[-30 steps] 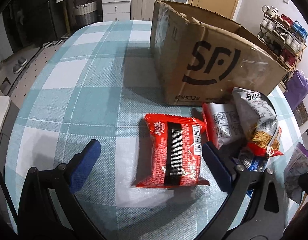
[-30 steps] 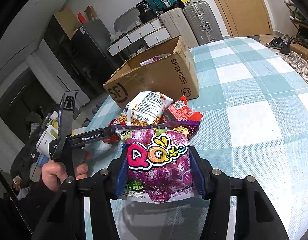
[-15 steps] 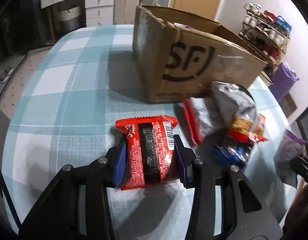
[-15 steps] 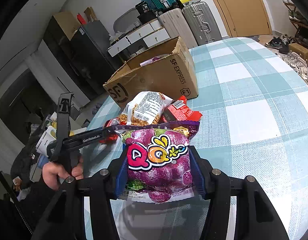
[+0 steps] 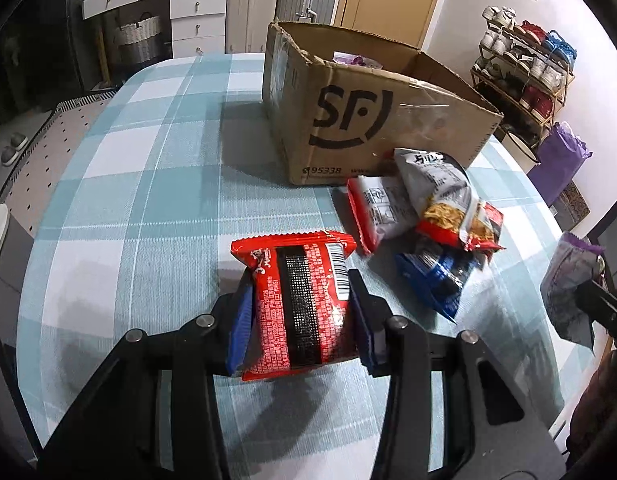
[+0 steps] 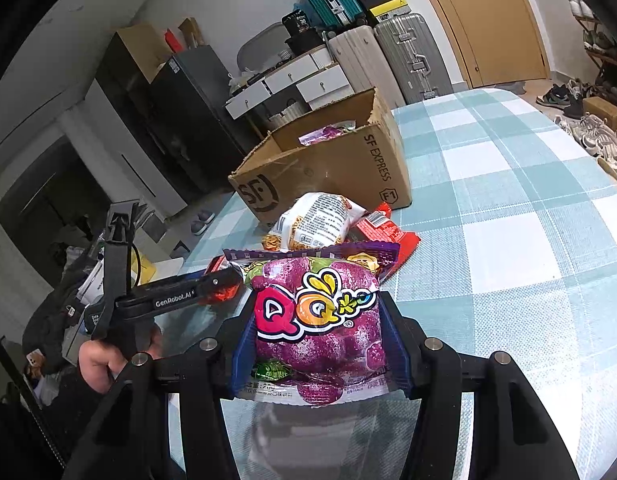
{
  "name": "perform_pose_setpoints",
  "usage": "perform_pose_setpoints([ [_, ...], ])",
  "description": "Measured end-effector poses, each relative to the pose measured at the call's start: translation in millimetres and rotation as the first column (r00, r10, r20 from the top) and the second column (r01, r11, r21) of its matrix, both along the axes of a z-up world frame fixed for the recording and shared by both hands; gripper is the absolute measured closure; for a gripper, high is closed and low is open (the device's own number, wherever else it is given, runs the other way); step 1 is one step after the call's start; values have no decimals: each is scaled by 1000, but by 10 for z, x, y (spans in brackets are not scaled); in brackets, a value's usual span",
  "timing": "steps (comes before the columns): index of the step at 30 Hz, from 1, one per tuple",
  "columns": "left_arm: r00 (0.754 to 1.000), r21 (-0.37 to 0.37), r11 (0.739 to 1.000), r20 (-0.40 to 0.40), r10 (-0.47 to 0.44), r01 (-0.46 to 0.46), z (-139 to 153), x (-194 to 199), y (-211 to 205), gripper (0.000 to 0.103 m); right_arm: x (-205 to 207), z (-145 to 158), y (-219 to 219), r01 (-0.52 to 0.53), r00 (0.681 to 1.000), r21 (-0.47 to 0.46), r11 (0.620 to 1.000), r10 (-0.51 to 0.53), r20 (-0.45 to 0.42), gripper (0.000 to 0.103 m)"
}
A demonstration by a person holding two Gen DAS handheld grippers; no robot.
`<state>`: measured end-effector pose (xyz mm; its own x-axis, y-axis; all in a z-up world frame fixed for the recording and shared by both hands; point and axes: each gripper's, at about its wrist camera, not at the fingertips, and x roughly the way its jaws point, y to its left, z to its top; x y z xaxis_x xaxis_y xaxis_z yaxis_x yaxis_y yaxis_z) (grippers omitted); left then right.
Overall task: Organize snacks
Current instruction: 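Carry both snacks over the box and open both grippers inside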
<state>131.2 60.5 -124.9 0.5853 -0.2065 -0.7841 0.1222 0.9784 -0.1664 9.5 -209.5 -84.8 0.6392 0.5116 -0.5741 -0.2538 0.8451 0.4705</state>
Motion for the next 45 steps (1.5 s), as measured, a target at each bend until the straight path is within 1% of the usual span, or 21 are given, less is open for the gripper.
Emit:
perform_pose_setpoints([
  [5, 1000, -15, 1000, 12, 5, -4, 73, -148, 12, 63, -24, 73, 38, -9, 1000, 0, 1000, 9, 15, 47],
  [10, 1000, -29, 1000, 29, 12, -11, 187, -188, 64, 63, -36, 163, 81, -20, 999, -6, 1000, 20, 37, 47],
  [18, 997, -22, 1000, 76, 12, -11, 466, -189, 84, 63, -22, 378, 159, -42, 996, -17, 999, 43, 75, 47],
  [21, 995, -37, 999, 95, 11, -7, 585, -159, 101, 63, 11, 476, 191, -53, 994, -22, 998, 55, 97, 47],
  [24, 994, -50, 999, 113, 7, -1, 712, -122, 109, 63, 67, 581, 231, -67, 990, -27, 997, 70, 119, 47],
  [27, 991, -32, 999, 137, -5, 9, 838, -91, 66, 63, 129, 688, 275, -78, 987, -36, 996, 82, 138, 47],
  [33, 983, -21, 999, 178, -34, 39, 1129, 25, -32, 63, 301, 888, 338, -99, 980, -58, 993, 107, 169, 47],
  [35, 982, -25, 999, 182, -42, 48, 1215, 91, -60, 63, 387, 953, 348, -103, 977, -65, 993, 113, 180, 47],
  [40, 977, -8, 998, 204, -66, 69, 1419, 251, -146, 63, 573, 1099, 369, -108, 973, -82, 991, 122, 195, 47],
  [45, 978, -7, 997, 198, -72, 75, 1524, 486, -228, 63, 811, 1192, 359, -117, 973, -75, 990, 130, 193, 47],
])
